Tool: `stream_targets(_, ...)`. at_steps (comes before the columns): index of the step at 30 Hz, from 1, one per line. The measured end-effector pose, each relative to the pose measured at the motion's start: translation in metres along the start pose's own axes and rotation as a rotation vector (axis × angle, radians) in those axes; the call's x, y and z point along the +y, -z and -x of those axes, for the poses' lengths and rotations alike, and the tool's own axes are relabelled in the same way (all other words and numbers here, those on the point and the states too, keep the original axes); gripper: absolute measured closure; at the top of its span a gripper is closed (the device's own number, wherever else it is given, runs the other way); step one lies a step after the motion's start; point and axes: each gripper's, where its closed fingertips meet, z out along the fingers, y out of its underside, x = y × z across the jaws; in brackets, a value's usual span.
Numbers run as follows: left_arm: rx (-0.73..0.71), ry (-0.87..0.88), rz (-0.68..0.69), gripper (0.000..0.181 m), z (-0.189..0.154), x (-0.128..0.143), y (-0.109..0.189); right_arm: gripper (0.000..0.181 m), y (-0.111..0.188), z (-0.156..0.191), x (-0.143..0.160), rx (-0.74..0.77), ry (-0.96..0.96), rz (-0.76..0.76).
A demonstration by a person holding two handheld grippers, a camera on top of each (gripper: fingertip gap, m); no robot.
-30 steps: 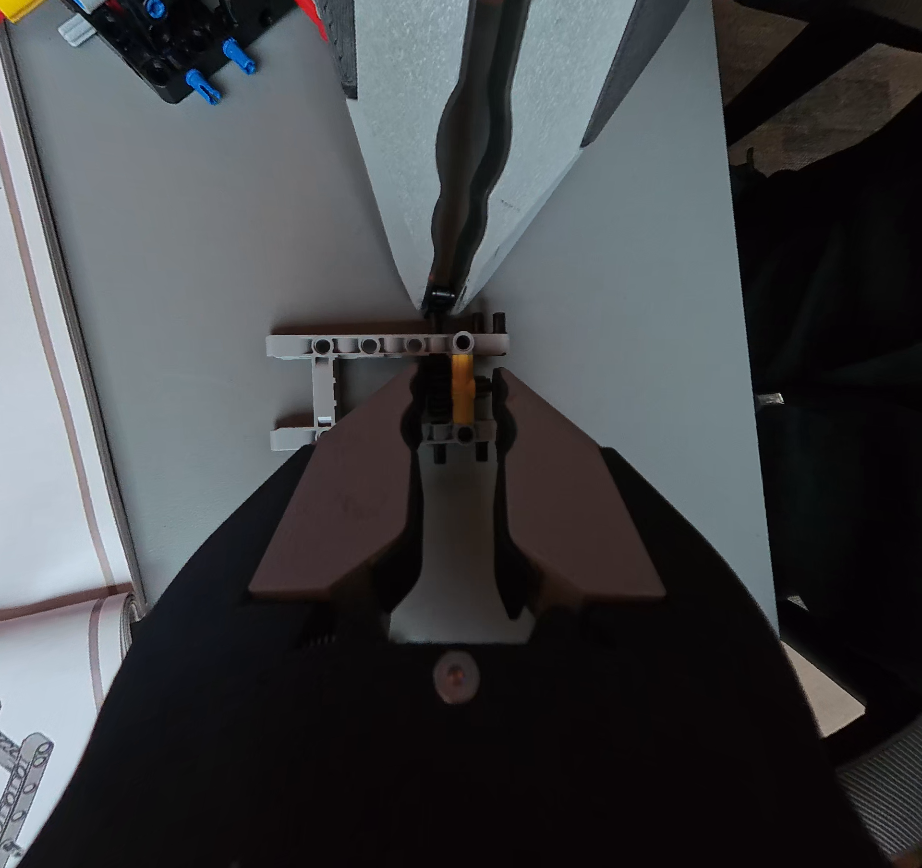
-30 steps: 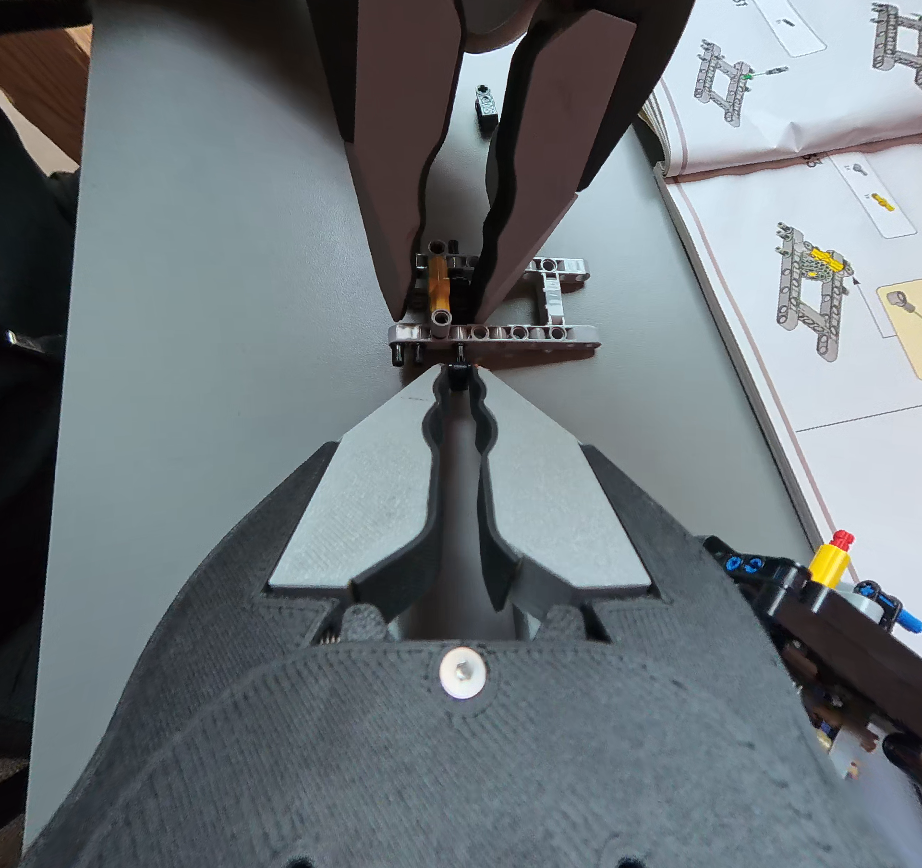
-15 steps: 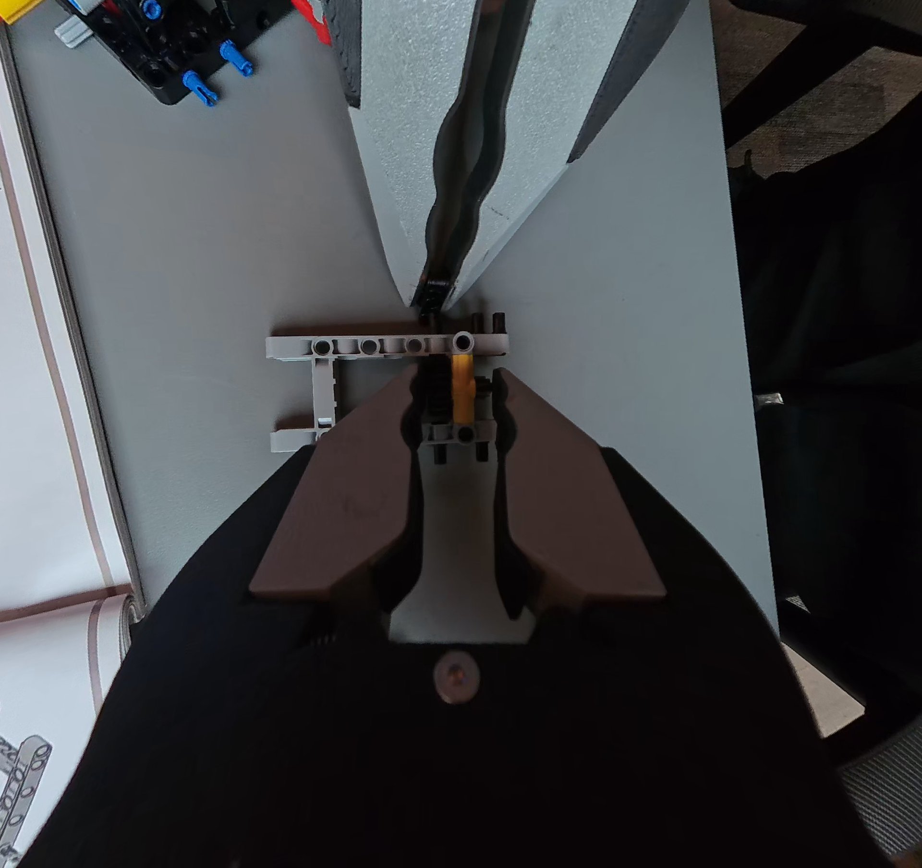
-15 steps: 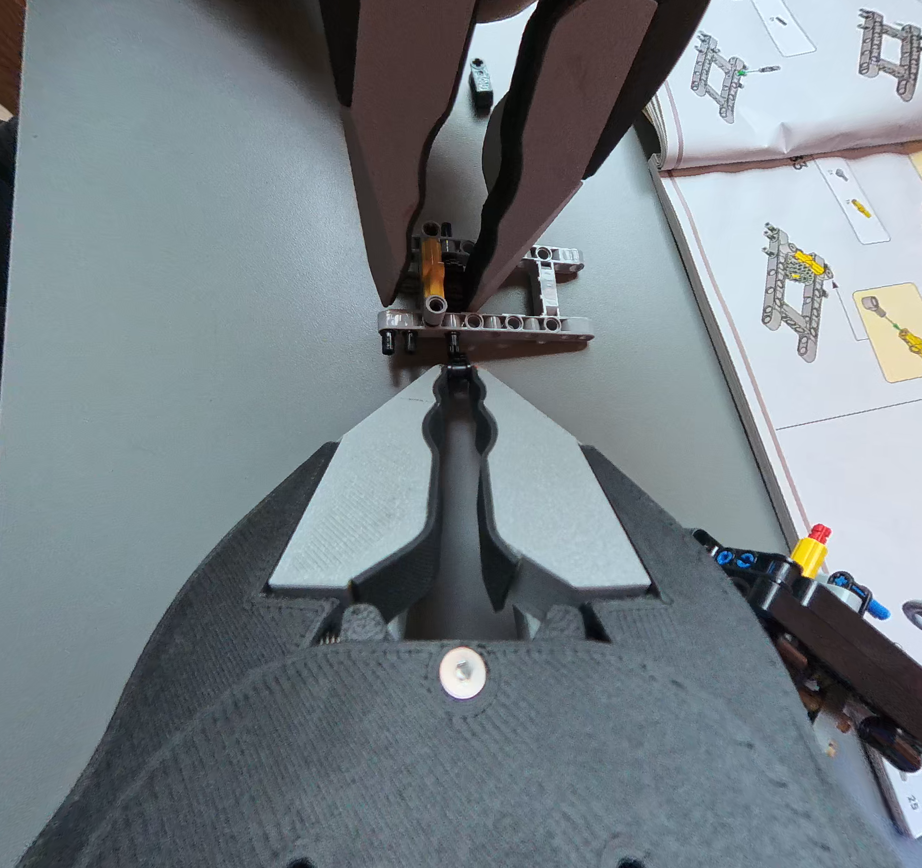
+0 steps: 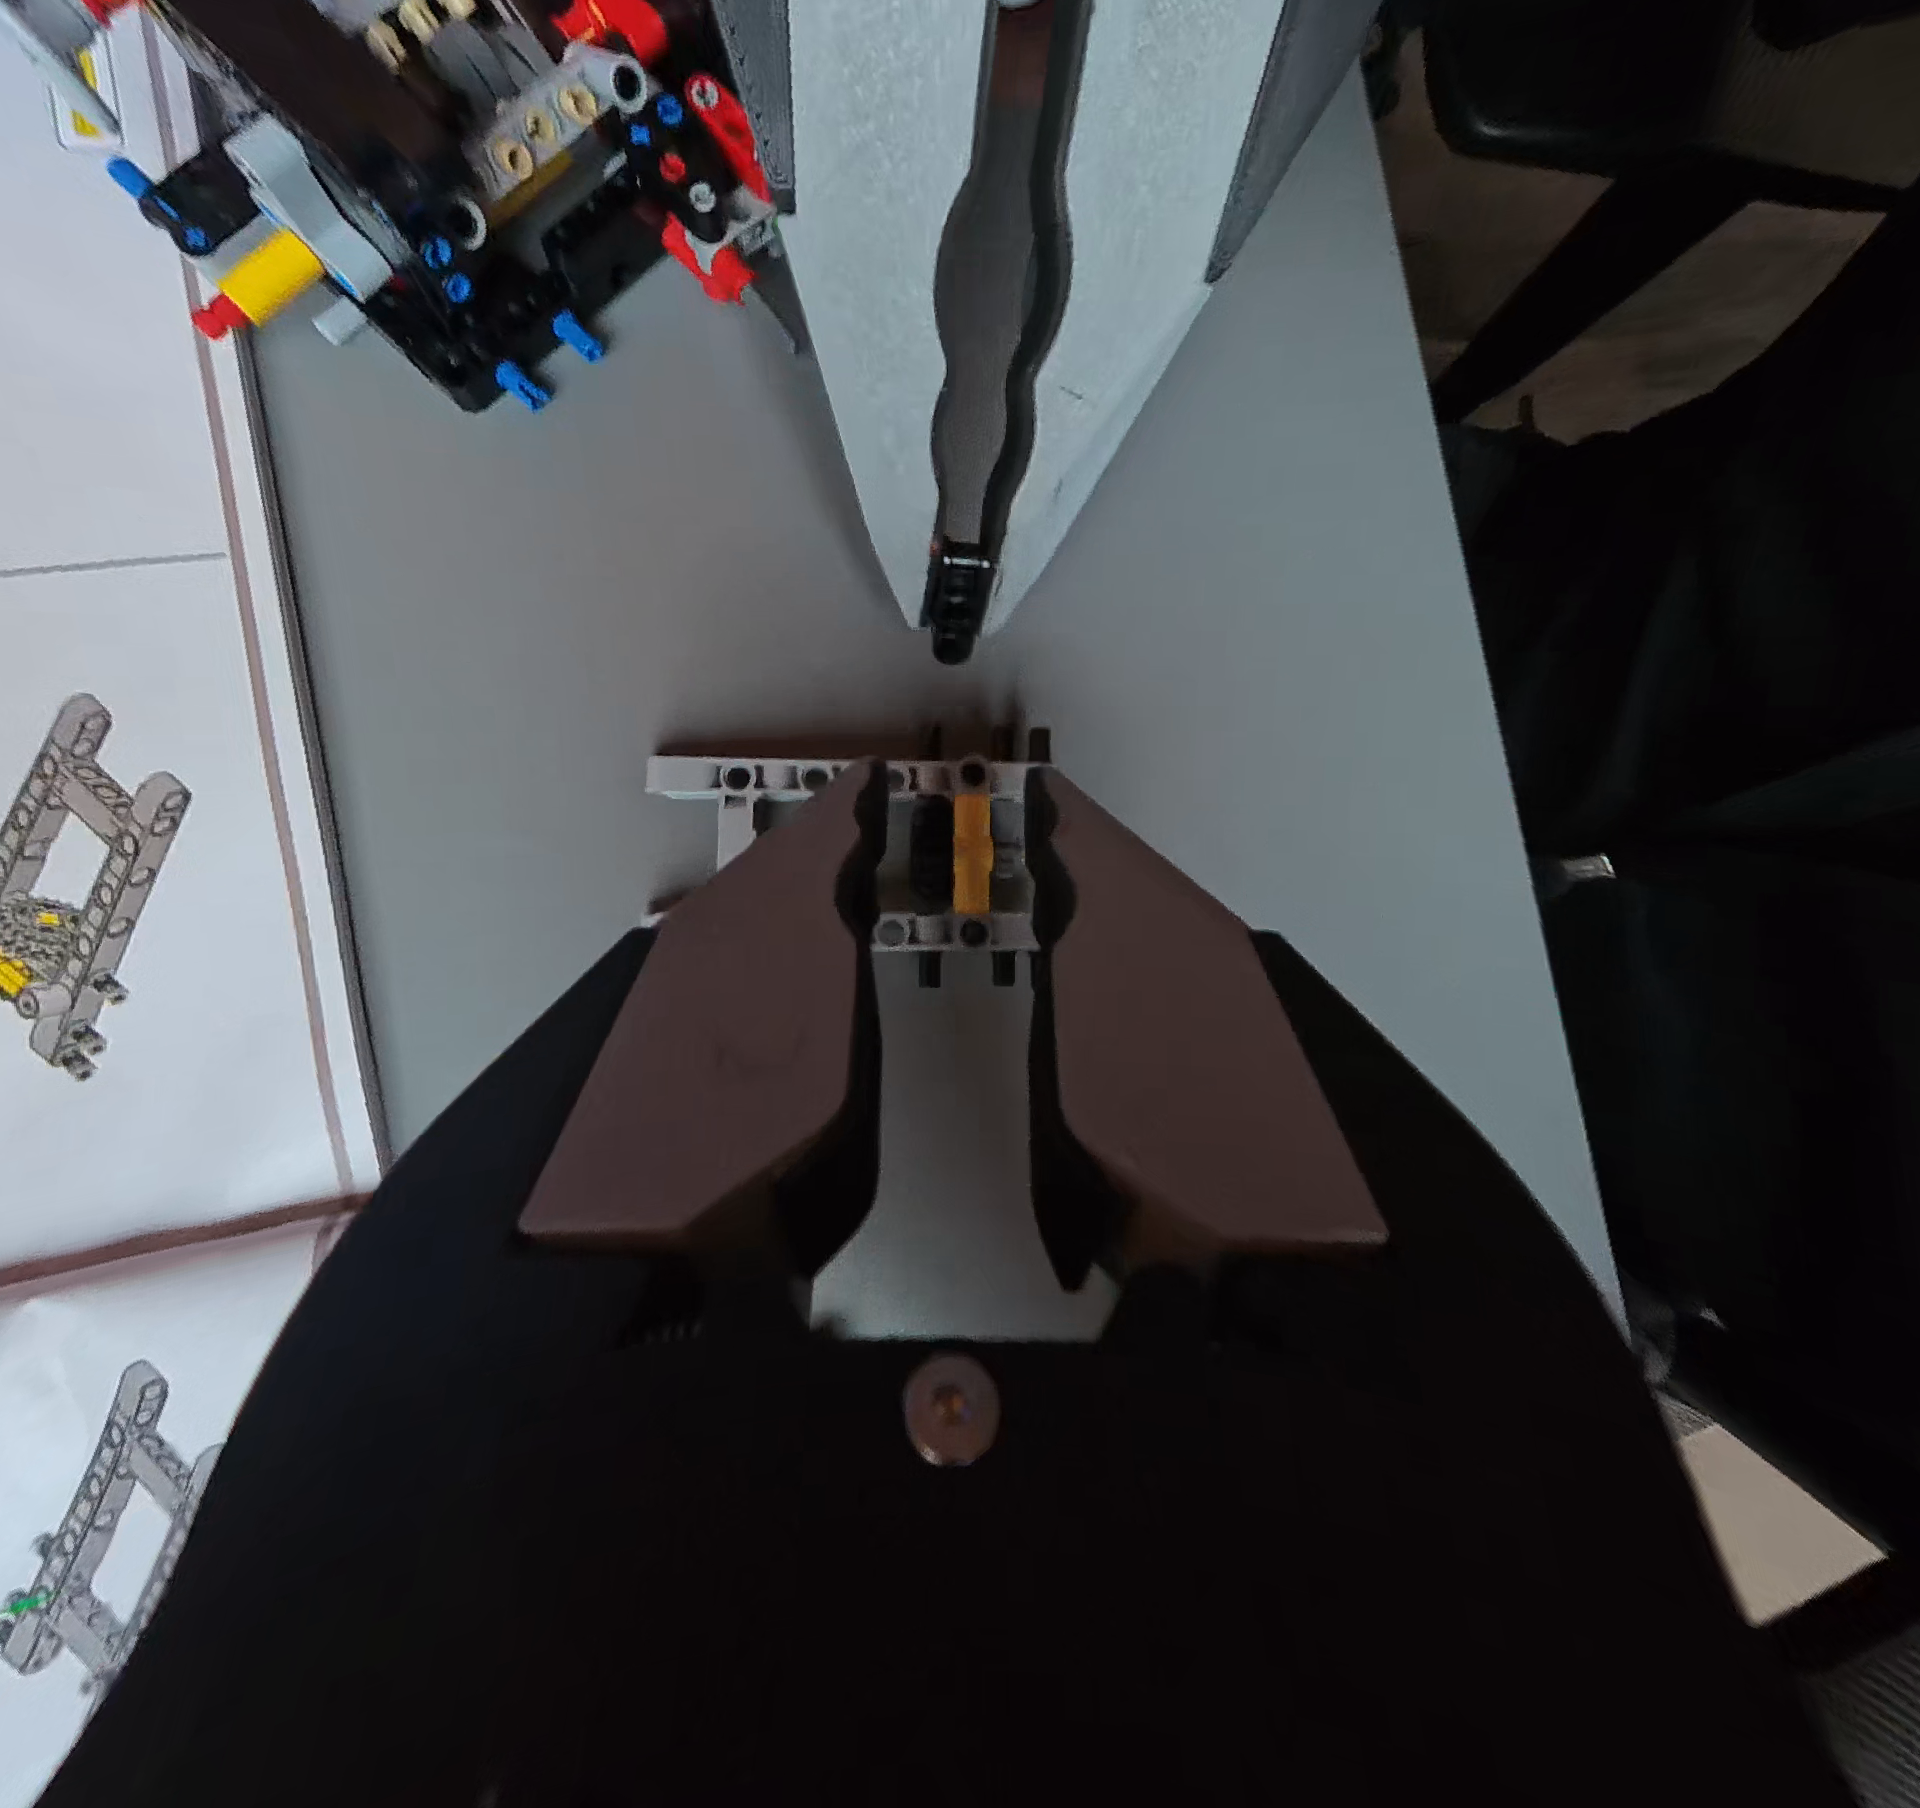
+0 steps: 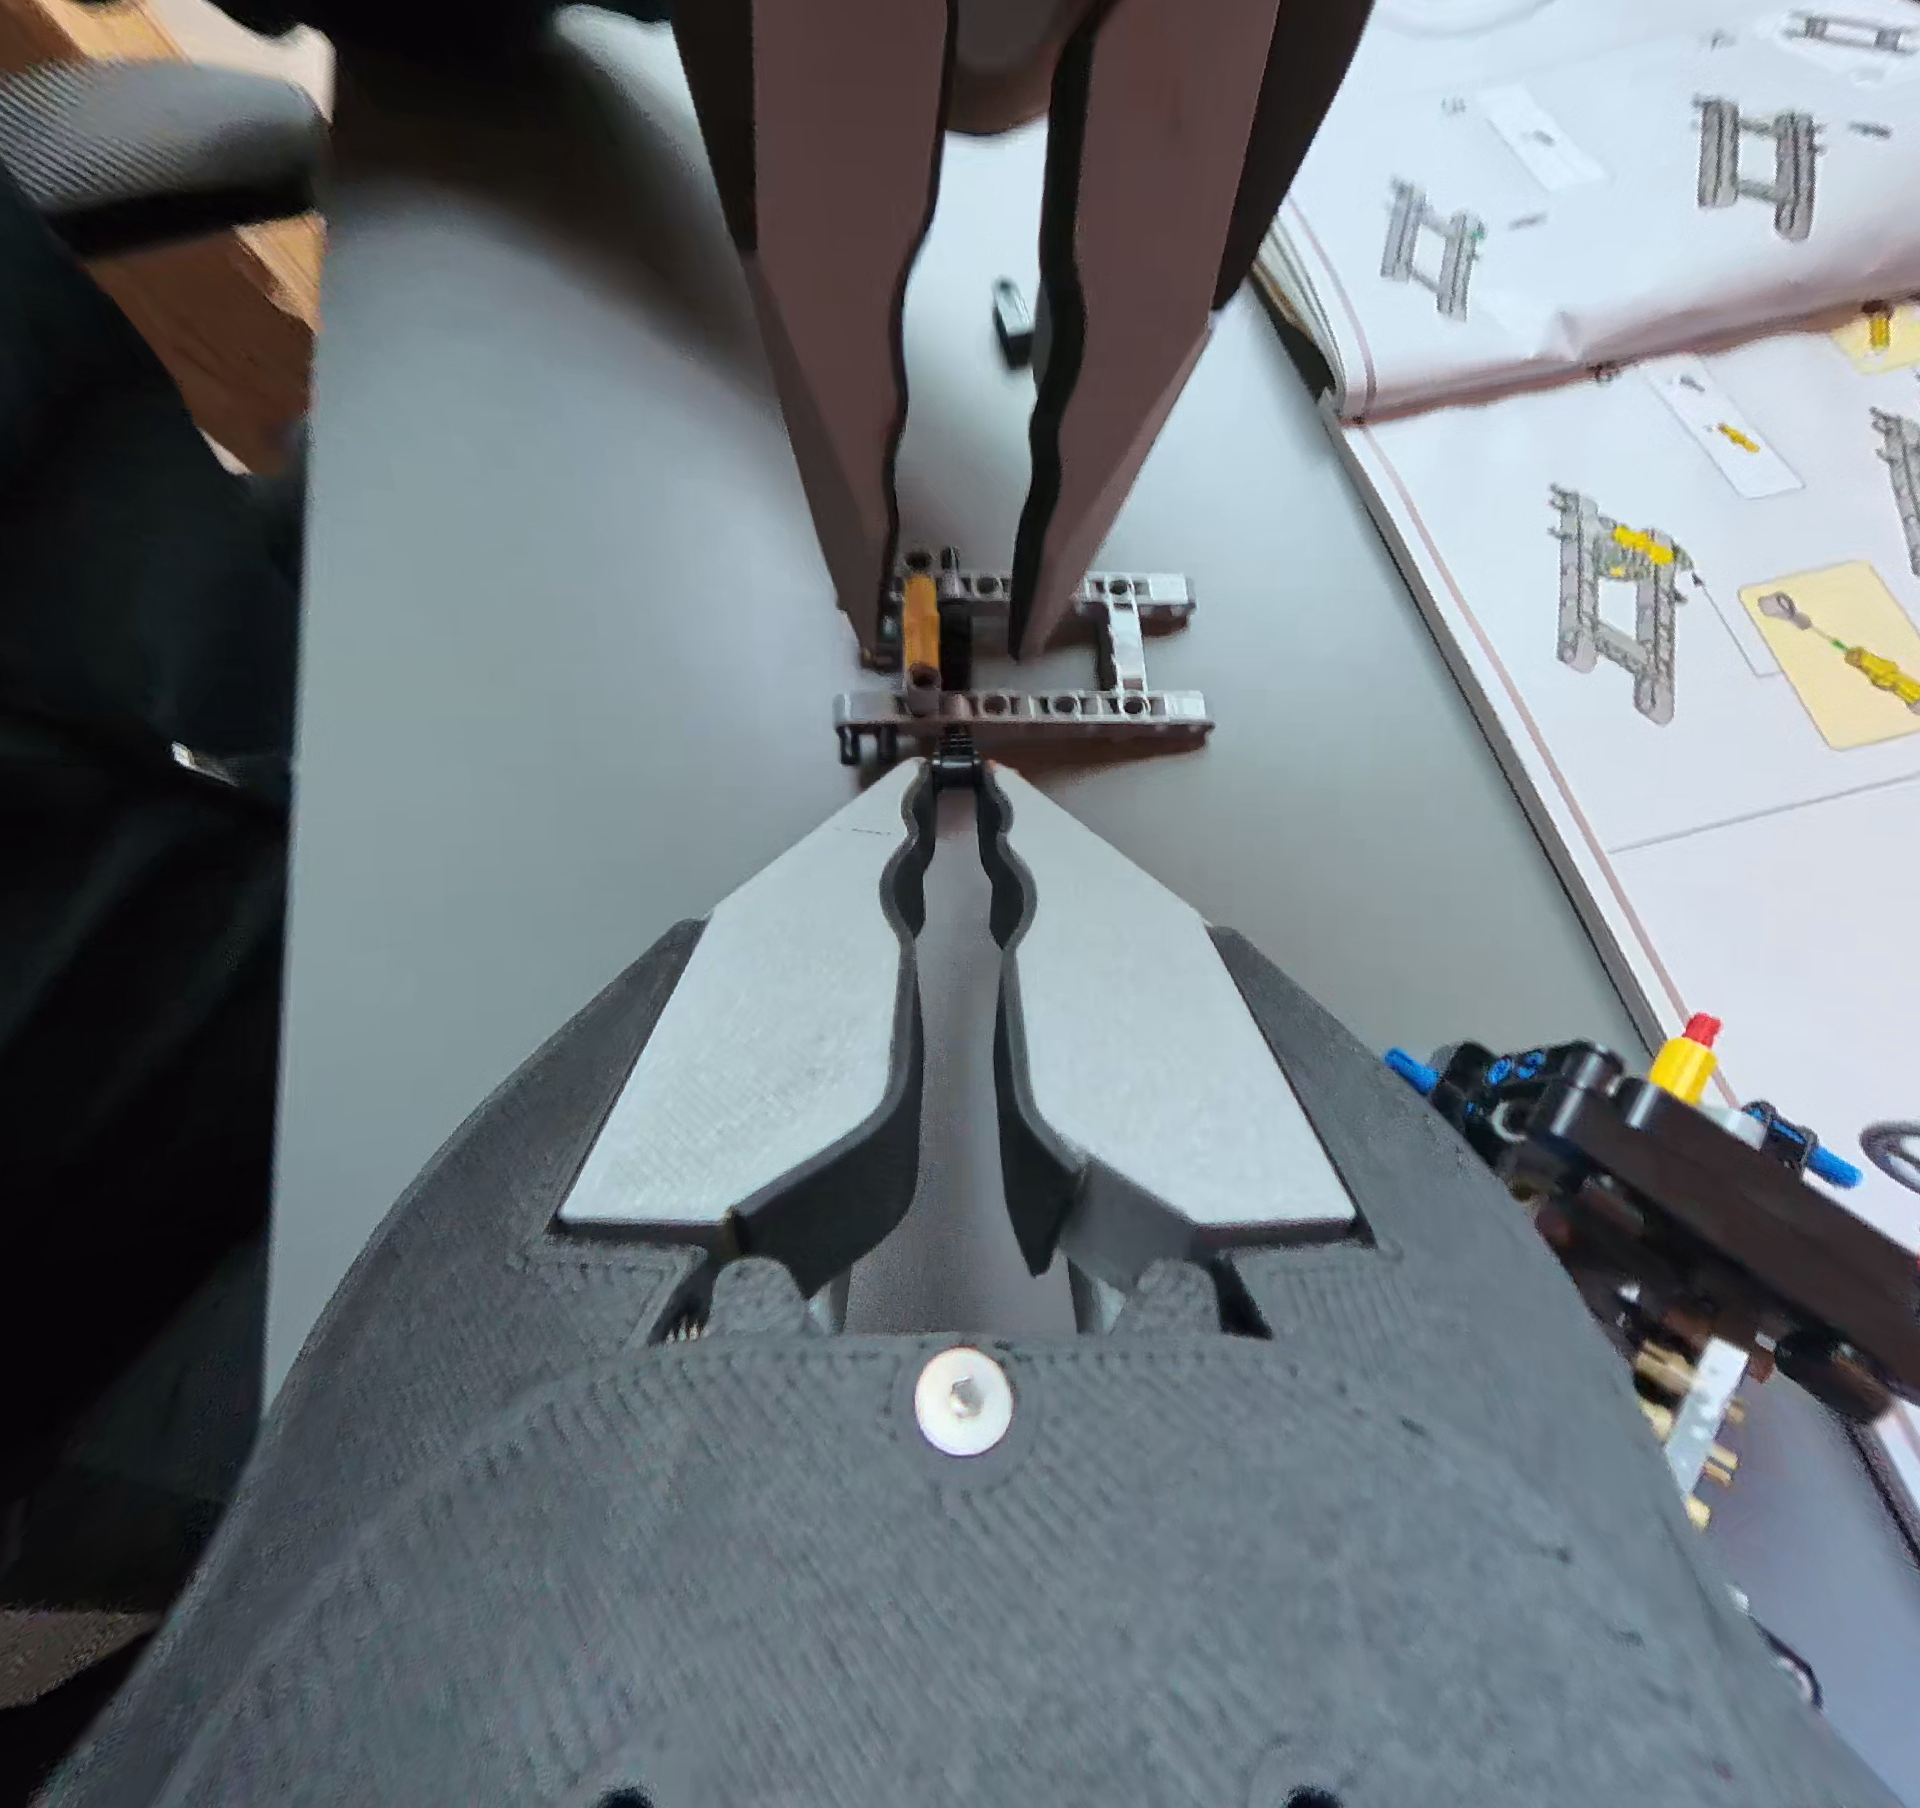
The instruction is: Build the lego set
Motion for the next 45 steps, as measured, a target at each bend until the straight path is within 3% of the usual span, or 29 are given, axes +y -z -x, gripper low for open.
stream_targets(5,-0.08,-0.059,-0.028,0.161,0.001,-0.008,-0.007,0.177,0.007,0.004,-0.014,-0.022,-0.022,-0.058)
stream_targets(13,-0.057,-0.062,-0.107,0.177,-0.007,-0.022,-0.003,0.177,0.006,0.005,-0.02,-0.041,-0.053,-0.085)
stream_targets(36,0.048,0.091,-0.37,0.178,-0.001,-0.044,0.006,0.177,0.022,-0.007,-0.035,-0.013,-0.129,-0.296)
stream_targets(39,0.061,0.1,-0.33,0.179,-0.001,-0.039,0.002,0.177,0.018,-0.006,-0.03,-0.01,-0.122,-0.253)
stream_targets(41,0.041,0.105,-0.216,0.165,0.004,-0.024,-0.001,0.177,0.014,-0.007,-0.023,0.002,-0.123,-0.207)
stream_targets(45,-0.01,0.049,-0.053,0.158,0.008,0.002,0.009,0.177,0.0,-0.006,-0.001,0.005,-0.091,-0.068)
